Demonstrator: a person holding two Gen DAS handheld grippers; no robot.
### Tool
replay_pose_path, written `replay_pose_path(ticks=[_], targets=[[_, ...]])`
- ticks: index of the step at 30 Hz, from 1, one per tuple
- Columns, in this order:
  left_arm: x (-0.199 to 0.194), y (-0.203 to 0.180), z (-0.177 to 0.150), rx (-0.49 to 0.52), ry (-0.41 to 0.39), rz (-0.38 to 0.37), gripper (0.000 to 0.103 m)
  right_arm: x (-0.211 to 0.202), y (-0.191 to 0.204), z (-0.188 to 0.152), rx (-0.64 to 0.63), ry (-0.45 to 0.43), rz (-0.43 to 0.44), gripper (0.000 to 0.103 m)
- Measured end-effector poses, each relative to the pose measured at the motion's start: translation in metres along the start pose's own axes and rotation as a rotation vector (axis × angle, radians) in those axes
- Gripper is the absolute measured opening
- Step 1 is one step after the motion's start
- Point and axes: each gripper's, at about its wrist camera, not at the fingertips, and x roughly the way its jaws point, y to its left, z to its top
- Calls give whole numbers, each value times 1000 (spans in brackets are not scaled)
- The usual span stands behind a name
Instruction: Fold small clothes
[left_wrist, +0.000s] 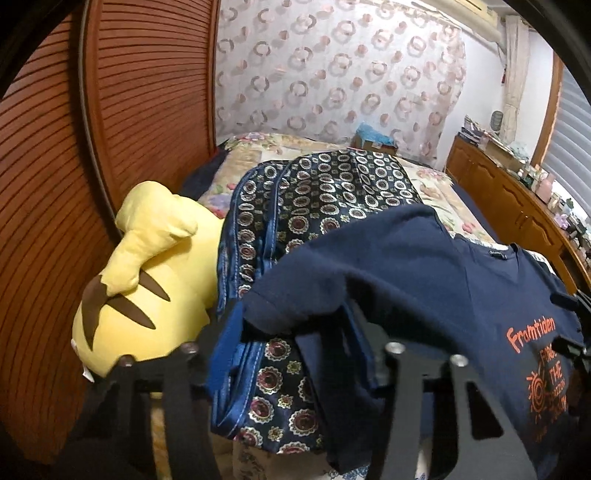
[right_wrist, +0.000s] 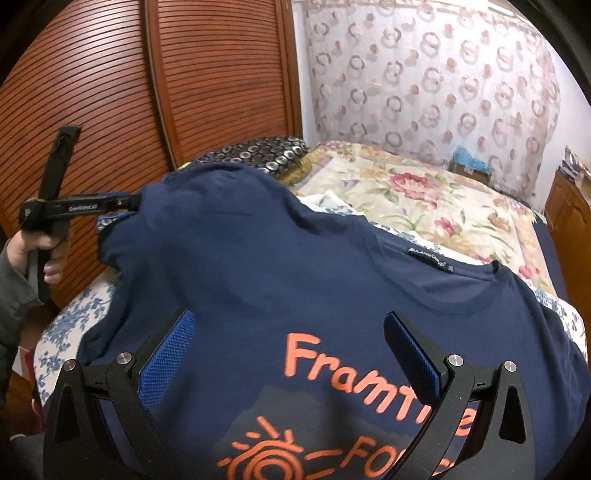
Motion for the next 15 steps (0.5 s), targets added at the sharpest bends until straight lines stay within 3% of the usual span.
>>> replay_pose_path(ticks=[2,5,8,15], targets=[[-1,0,1,5,-6,-2,24,4,-5,0,12,7,-2,103],[-11,-3,3,7,-47,-10,8,7,-10,1,23,13,-5,103],[-22,-10,7,22,-70,-42,1,7,-15,0,29,14,-5,103],[-52,-49,29,89,-105,-122,0,0,-27,-1,55,0,-22,103]])
